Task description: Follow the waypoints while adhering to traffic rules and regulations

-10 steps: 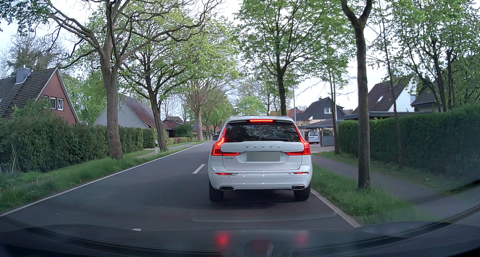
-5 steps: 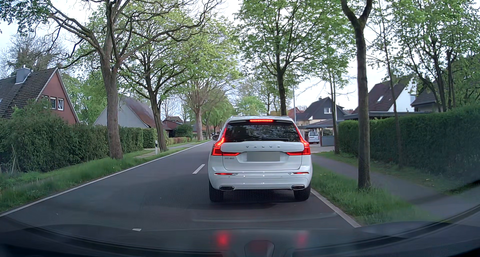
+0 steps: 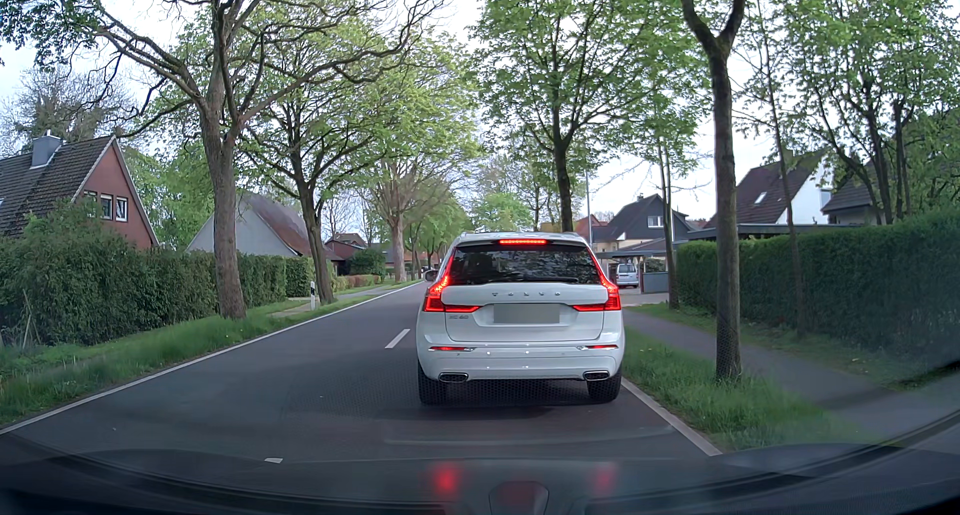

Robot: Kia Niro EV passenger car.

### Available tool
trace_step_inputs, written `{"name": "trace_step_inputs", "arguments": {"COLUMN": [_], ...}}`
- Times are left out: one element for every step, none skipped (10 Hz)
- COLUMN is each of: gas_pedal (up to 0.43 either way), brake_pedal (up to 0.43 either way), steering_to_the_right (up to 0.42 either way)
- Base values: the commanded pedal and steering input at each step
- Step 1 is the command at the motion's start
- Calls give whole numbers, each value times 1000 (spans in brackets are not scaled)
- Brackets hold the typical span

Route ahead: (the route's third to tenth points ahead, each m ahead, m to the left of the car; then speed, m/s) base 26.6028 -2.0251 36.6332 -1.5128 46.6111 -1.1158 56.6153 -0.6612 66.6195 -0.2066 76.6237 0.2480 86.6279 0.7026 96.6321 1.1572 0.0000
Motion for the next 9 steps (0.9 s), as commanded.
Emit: {"name": "trace_step_inputs", "arguments": {"gas_pedal": [0,0,0,0,0,0,0,0,0], "brake_pedal": [134,134,134,134,134,134,134,134,134], "steering_to_the_right": [3,3,3,3,3,3,3,3,3]}}
